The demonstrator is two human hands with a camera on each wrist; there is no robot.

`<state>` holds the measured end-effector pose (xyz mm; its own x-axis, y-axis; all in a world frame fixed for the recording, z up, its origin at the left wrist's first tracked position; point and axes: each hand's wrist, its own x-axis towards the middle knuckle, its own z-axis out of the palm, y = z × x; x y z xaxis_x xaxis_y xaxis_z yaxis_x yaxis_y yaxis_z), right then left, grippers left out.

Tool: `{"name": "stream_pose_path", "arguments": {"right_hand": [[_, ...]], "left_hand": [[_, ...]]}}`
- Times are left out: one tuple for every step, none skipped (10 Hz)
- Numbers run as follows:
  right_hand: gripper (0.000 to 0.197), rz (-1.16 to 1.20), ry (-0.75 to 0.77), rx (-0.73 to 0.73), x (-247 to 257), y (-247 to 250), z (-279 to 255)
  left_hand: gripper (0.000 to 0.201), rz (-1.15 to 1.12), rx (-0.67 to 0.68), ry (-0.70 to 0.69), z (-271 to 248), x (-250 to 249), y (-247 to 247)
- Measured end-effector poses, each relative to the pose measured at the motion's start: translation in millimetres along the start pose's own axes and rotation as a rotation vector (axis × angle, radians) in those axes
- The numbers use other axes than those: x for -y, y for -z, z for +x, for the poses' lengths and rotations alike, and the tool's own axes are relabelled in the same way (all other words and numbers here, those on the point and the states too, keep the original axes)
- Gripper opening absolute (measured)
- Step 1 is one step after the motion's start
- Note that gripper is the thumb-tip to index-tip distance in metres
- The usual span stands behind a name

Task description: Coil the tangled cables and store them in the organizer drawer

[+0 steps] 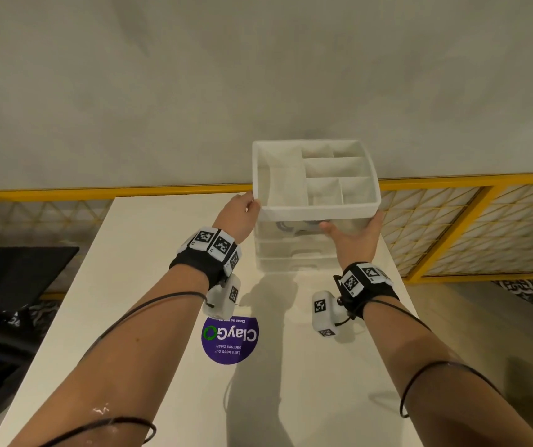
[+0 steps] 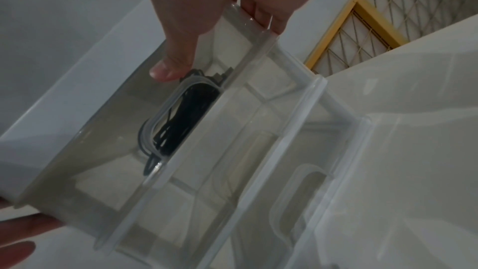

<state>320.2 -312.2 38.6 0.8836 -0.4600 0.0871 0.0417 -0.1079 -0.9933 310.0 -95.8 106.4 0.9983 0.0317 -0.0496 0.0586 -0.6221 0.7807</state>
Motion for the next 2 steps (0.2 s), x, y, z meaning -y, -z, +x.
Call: {"name": "stream_pose_path", "arguments": {"right_hand": [[0.096, 0.002, -0.004, 0.001, 3.6, 1.0, -2.9], [0.098, -0.039, 0.008, 0.017, 2.2, 6.5, -3.5]], "left_hand": [[0.038, -0.067, 0.004, 0.021, -2.5, -2.7, 1.7], [0.041, -0.1, 0.011, 0.033, -6.3, -1.4, -1.6]]}}
